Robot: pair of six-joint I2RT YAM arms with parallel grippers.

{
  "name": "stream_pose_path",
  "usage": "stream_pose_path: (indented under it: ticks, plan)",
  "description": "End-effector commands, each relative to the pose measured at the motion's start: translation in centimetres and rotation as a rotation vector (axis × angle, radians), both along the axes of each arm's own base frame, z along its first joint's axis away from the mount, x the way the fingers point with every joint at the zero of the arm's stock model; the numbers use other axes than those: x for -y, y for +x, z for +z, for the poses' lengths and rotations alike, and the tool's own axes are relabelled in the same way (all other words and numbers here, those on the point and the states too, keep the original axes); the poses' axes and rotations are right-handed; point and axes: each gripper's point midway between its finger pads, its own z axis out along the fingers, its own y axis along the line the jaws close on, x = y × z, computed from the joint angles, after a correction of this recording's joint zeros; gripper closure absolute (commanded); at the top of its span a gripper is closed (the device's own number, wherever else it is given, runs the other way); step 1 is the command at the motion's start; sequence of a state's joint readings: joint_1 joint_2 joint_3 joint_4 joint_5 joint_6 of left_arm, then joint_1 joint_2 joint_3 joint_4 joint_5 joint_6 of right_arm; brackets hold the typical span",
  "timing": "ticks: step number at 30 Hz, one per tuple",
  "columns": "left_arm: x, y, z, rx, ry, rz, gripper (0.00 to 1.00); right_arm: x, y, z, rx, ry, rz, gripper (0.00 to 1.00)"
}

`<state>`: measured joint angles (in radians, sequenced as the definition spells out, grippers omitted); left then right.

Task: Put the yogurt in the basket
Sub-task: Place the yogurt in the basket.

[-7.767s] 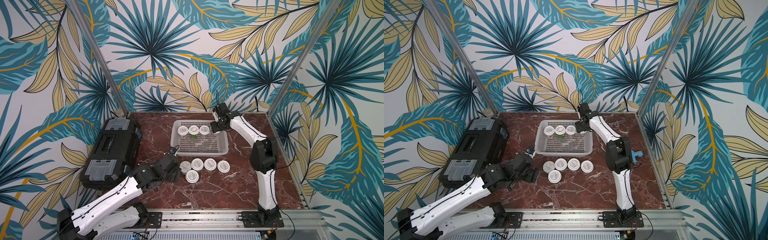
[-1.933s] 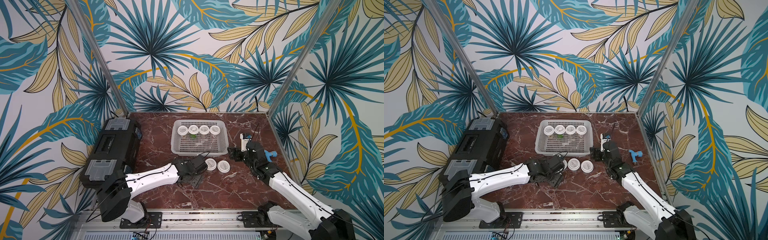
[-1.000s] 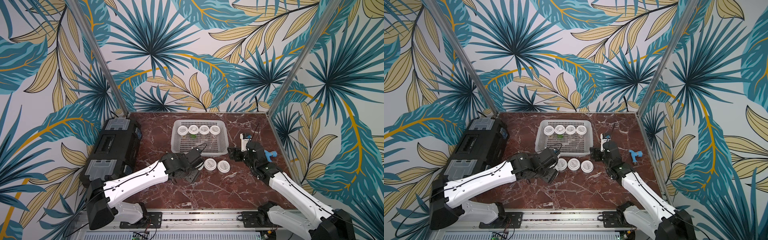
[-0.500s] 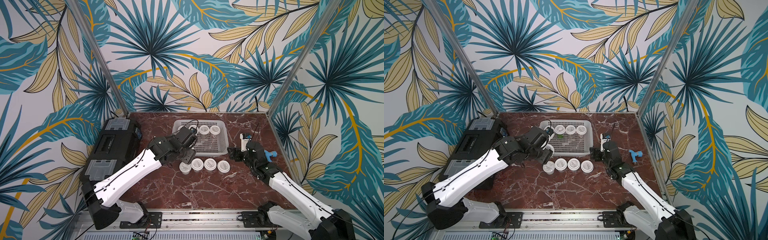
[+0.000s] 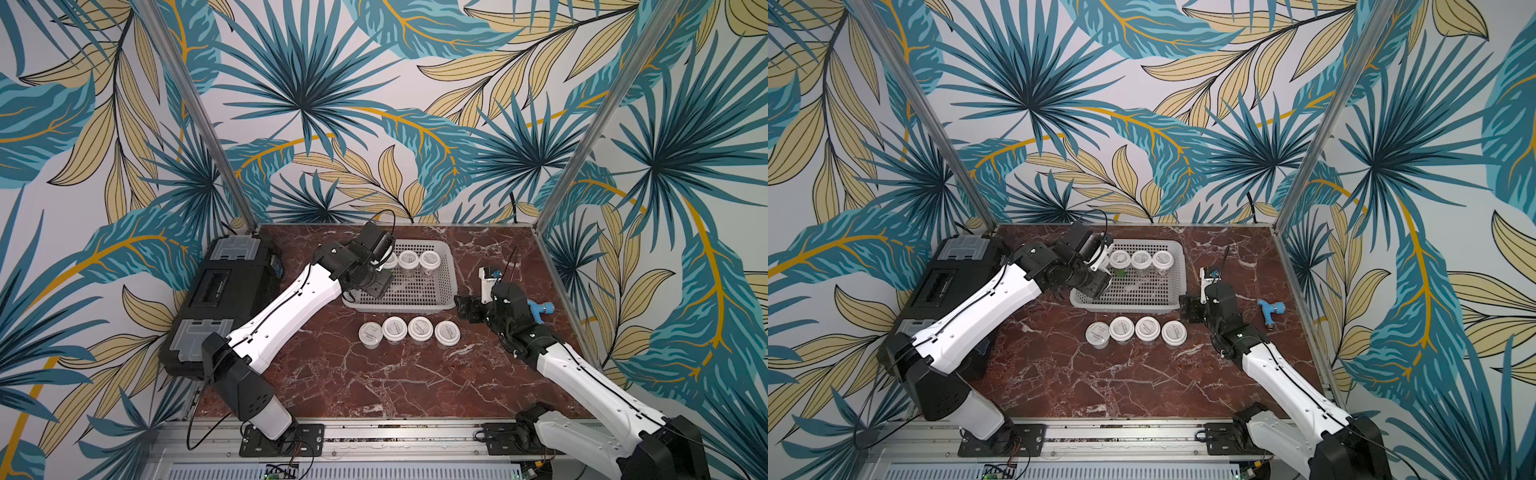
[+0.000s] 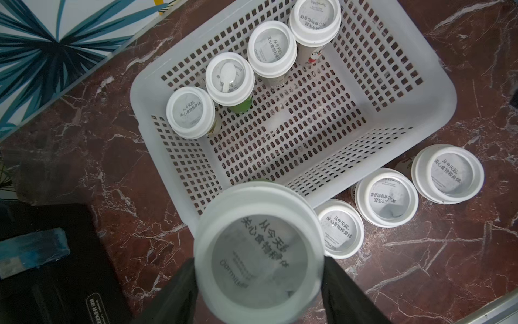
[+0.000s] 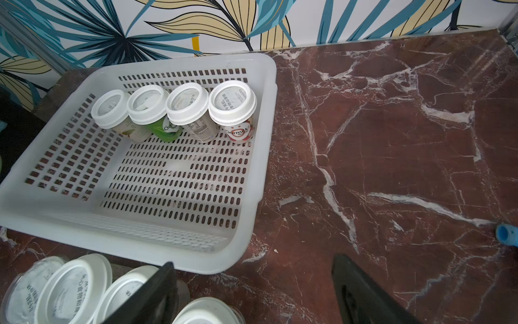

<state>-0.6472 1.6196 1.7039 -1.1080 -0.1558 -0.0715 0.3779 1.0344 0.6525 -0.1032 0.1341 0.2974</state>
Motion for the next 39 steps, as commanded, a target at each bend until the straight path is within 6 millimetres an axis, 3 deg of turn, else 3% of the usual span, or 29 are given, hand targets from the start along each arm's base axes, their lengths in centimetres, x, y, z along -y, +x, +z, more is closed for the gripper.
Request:
stream_pose_path:
  ticks: [1,18,39]
  plan:
    - [0.4,1.6,2.3,0.053,-0.047,-0.015,0.31,-0.2,0.1,0.3,0.002,0.012,0.000,0.11]
    - [-0.3,4.8,-0.5,0.003,-0.068,0.019,0.31,-0.2,0.1,0.3,0.004,0.014,0.003,0.11]
    - [-1.5,6.7,-5.5,-0.087,-0.029,0.071,0.32,-0.2,0.0,0.3,0.002,0.016,0.003,0.12]
